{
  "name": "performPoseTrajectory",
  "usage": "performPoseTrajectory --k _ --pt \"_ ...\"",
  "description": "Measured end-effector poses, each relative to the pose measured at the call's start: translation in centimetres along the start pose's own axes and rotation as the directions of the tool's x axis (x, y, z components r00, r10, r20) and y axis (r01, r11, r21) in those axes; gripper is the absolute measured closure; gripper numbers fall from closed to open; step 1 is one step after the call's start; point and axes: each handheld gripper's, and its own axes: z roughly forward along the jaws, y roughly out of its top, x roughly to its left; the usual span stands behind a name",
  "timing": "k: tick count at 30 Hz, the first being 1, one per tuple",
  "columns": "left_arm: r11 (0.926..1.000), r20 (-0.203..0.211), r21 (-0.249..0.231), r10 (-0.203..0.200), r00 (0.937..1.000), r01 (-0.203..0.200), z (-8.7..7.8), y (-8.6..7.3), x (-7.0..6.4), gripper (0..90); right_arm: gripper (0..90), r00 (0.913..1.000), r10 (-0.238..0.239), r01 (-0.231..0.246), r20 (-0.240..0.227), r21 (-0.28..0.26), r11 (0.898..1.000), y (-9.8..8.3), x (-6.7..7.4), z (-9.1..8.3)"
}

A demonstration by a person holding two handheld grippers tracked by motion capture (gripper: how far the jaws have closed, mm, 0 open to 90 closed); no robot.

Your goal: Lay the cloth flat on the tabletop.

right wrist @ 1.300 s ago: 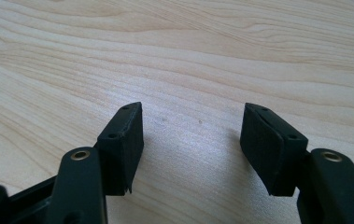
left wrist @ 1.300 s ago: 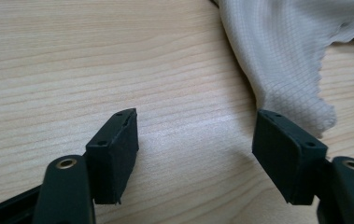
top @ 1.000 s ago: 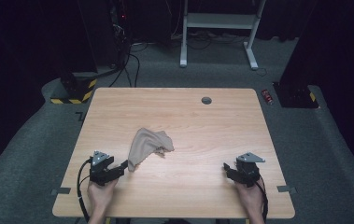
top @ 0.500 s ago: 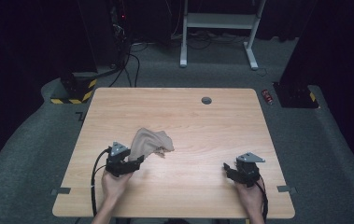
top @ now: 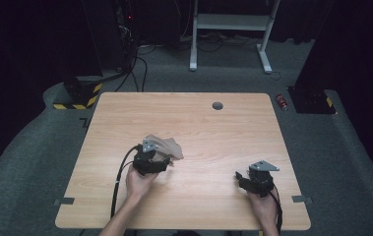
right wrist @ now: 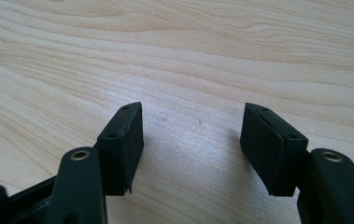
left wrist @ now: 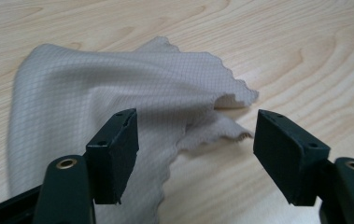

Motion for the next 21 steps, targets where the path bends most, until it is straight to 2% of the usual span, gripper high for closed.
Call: performPoseTrajectory --k 1,3,4,6,11,12,13,14,17,21 --pt "0.9999 -0.016 0.016 -0.004 0.9999 0.004 0.7 0.0 0.0 32.1 39.2 1.0 0.0 0.0 0.0 0.0 1.0 0.0 0.0 0.0" --pt "0.9997 -0.019 0.025 -0.005 0.9998 0.006 1.0 -0.1 0.0 32.2 39.2 1.0 0.0 0.0 0.0 0.0 1.0 0.0 0.0 0.0" --pt "0.9988 -0.031 0.049 -0.005 0.9995 0.007 1.6 -0.2 0.0 32.7 39.2 1.0 0.0 0.0 0.0 0.0 1.0 0.0 0.0 0.0" --pt "0.9984 -0.046 0.056 -0.005 0.9989 0.008 1.8 -0.2 0.1 35.9 39.2 1.0 0.0 0.0 0.0 0.0 1.0 0.0 0.0 0.0" --pt "0.9983 -0.062 0.057 0.009 0.9981 -0.006 2.0 -0.1 0.4 58.4 39.2 1.0 0.0 0.0 0.0 0.0 1.0 0.0 0.0 0.0" --pt "0.9969 -0.081 0.069 0.043 0.9958 -0.038 2.0 0.0 0.4 63.5 39.2 1.0 0.0 0.0 0.0 0.0 1.0 0.0 0.0 0.0" --pt "0.9969 -0.081 0.069 0.043 0.9958 -0.038 2.0 0.0 0.4 67.5 39.2 1.0 0.0 0.0 0.0 0.0 1.0 0.0 0.0 0.0" --pt "0.9947 -0.072 0.084 0.066 0.9952 -0.06 2.0 0.2 0.5 74.4 39.2 1.0 0.0 0.0 0.0 0.0 1.0 0.0 0.0 0.0" --pt "0.9916 -0.043 0.096 0.091 0.9949 -0.087 2.3 0.4 0.2 88.2 39.2 1.0 0.0 0.0 0.0 0.0 1.0 0.0 0.0 0.0" --pt "0.9915 -0.015 0.09 0.096 0.9953 -0.094 2.5 0.5 -0.1 90.0 39.2 1.0 0.0 0.0 0.0 0.0 1.0 0.0 0.0 0.0"
